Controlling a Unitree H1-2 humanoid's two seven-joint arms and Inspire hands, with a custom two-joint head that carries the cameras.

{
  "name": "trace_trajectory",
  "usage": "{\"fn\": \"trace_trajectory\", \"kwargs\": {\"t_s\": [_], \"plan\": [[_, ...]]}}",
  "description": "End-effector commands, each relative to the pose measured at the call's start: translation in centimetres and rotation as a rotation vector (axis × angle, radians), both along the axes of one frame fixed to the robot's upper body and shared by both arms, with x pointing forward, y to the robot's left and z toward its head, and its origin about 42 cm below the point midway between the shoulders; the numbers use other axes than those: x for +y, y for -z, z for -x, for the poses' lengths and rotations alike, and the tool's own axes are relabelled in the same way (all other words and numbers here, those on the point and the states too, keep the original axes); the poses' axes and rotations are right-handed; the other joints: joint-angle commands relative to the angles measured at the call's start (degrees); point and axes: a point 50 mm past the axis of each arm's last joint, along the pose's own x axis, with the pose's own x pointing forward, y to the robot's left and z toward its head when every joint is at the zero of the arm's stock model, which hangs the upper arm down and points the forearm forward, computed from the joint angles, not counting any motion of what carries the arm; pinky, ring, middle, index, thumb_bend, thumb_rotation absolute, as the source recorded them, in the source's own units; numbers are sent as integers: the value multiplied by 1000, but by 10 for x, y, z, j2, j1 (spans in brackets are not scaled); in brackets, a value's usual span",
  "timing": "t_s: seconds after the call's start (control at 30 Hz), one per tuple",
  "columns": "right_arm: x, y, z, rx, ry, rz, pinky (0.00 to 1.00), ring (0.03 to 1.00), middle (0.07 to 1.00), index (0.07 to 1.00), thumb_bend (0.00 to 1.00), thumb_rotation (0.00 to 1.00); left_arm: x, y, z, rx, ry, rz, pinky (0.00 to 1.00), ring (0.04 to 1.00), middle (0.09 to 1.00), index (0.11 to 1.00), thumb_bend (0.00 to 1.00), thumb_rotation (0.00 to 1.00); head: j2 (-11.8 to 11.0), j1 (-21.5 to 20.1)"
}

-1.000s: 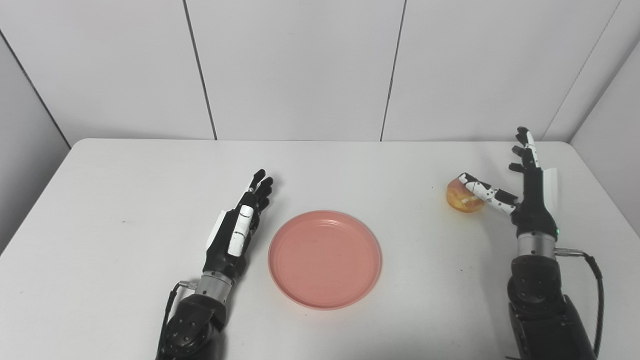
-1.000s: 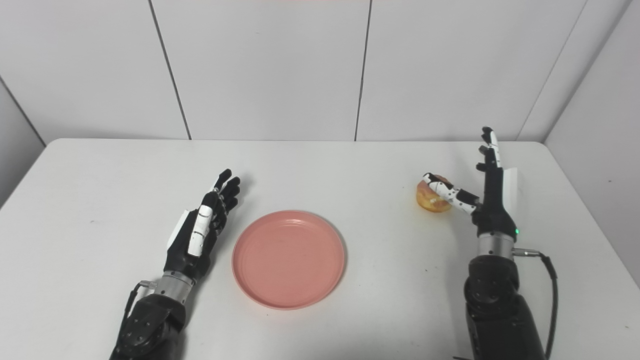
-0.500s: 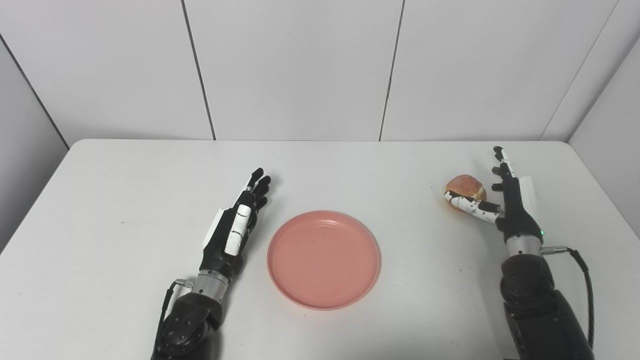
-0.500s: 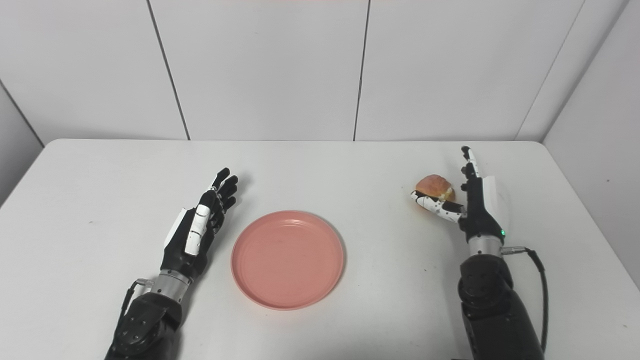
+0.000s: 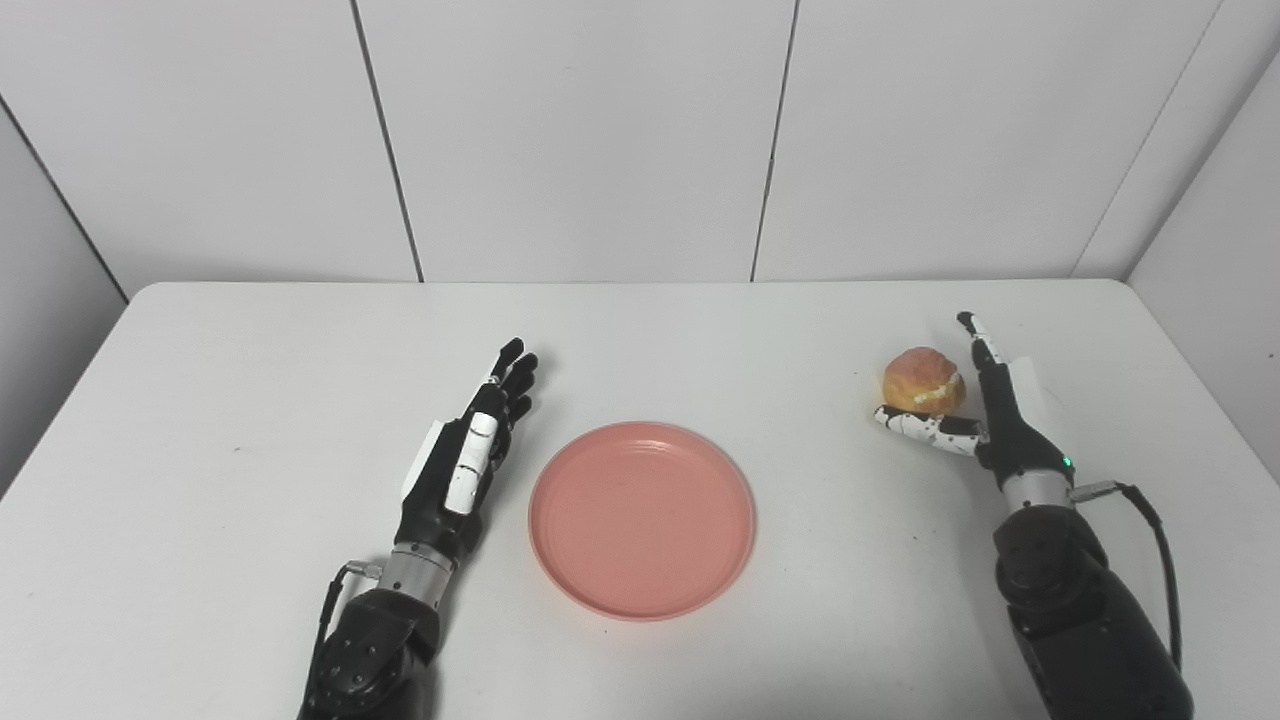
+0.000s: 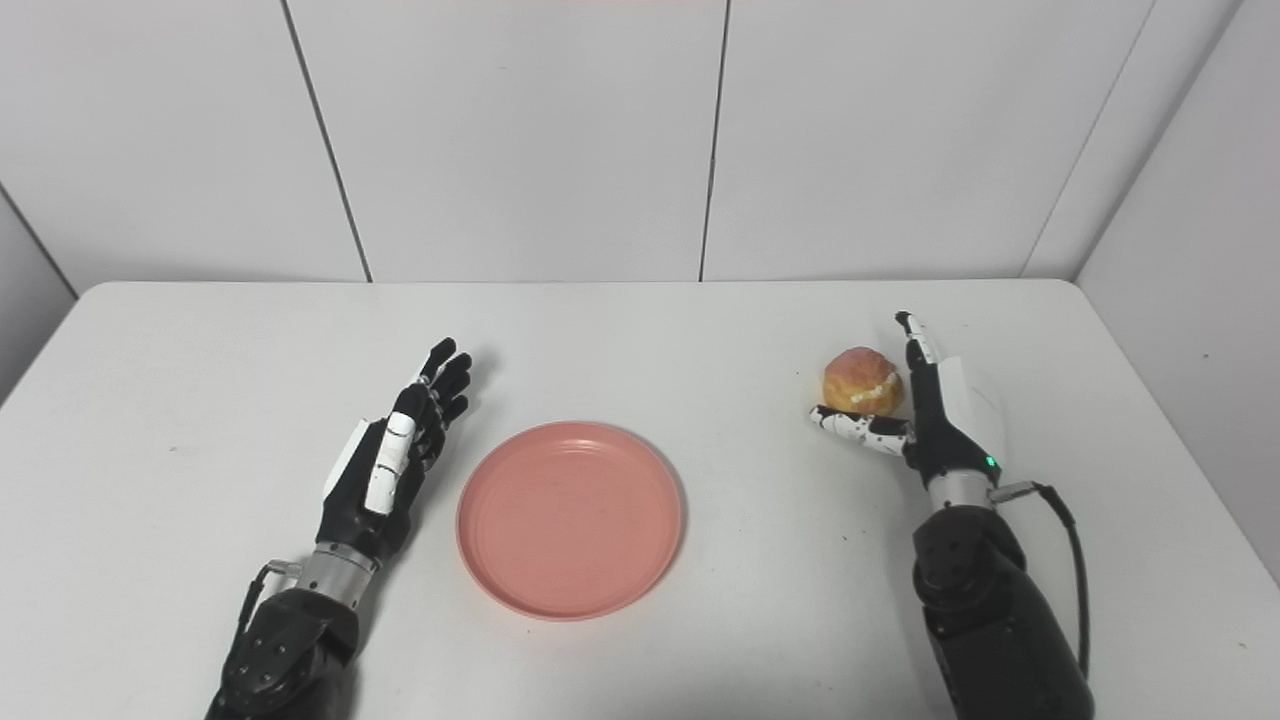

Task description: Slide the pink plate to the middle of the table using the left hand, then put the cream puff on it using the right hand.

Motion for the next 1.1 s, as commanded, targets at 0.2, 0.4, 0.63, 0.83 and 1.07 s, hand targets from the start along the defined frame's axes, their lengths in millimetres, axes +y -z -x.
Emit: {"fn": "trace_trajectory", "kwargs": {"t_s": [0.2, 0.4, 0.63, 0.83, 1.07], "plan": [[-3, -21, -13, -34, -6, 93, 739, 830, 872, 881, 556, 126, 10, 27, 17, 77, -16, -13, 1000, 992, 971, 966, 715, 1000, 3, -1], [-1, -16, -17, -51, -18, 74, 709, 797, 840, 853, 530, 52, 10, 26, 17, 80, -11, -8, 1000, 992, 973, 963, 715, 1000, 4, -1], [-2, -10, -20, -80, -46, 14, 609, 720, 791, 806, 440, 0, 9, 26, 17, 80, -9, -5, 1000, 995, 972, 965, 722, 1000, 4, -1], [-1, -8, -19, -85, -56, 31, 418, 564, 663, 737, 380, 0, 7, 23, 17, 78, -9, -4, 1000, 993, 972, 964, 720, 1000, 6, 1], [0, -9, -19, -87, -58, 56, 334, 472, 494, 688, 530, 0, 7, 23, 17, 75, -20, -14, 990, 986, 964, 958, 712, 1000, 6, 2]]}}
